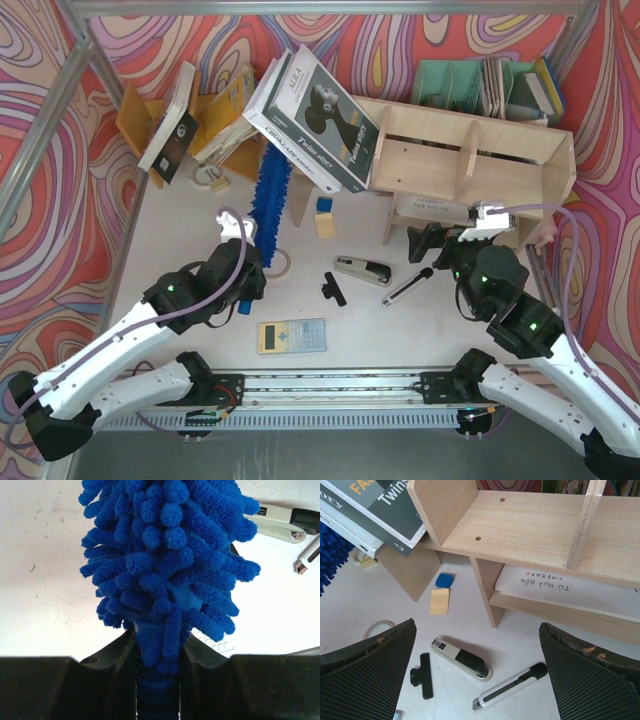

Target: Dust the bookshelf with a duster

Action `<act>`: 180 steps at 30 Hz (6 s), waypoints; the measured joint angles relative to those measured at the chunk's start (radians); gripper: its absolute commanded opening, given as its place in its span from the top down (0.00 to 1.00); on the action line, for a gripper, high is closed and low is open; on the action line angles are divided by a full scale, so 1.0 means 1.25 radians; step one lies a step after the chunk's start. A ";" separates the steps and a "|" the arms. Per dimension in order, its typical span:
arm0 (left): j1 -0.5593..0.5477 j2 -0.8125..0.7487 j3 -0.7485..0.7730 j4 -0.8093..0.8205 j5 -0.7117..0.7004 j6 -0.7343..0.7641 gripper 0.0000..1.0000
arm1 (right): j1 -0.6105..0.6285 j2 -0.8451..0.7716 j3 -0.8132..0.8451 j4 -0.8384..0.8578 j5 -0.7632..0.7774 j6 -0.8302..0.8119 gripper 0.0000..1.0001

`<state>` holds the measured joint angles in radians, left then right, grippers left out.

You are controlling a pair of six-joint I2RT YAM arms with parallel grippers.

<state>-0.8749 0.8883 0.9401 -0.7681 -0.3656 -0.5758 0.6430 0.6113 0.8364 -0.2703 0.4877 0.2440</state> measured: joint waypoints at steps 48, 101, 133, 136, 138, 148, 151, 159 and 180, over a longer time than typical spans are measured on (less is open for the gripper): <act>0.002 -0.004 -0.137 0.061 0.061 -0.068 1.00 | 0.000 -0.042 0.004 0.004 0.029 -0.052 0.01; 0.004 0.005 -0.253 0.133 0.130 -0.100 1.00 | 0.000 -0.018 -0.006 0.016 0.044 -0.061 0.01; 0.004 -0.107 -0.126 0.104 0.062 -0.057 1.00 | 0.000 -0.027 -0.006 0.022 0.049 -0.066 0.01; 0.004 -0.085 -0.142 0.112 0.065 -0.061 1.00 | 0.000 -0.027 -0.006 0.022 0.049 -0.066 0.01; 0.004 -0.064 -0.166 0.121 0.074 -0.067 1.00 | 0.000 -0.027 -0.006 0.022 0.049 -0.066 0.01; 0.004 -0.001 -0.272 0.132 0.125 -0.105 1.00 | 0.000 -0.027 -0.006 0.022 0.049 -0.066 0.01; 0.004 0.004 -0.273 0.126 0.115 -0.112 1.00 | 0.000 -0.027 -0.006 0.022 0.049 -0.066 0.01; 0.004 -0.064 -0.215 0.090 0.062 -0.111 1.00 | 0.000 -0.027 -0.006 0.022 0.049 -0.066 0.01; 0.004 -0.068 -0.106 0.083 -0.002 -0.084 1.00 | 0.000 -0.009 0.042 0.020 0.042 -0.070 0.01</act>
<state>-0.8703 0.8032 0.8074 -0.6647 -0.3687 -0.6804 0.6430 0.5995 0.8883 -0.2447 0.5400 0.1558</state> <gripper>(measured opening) 0.344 0.987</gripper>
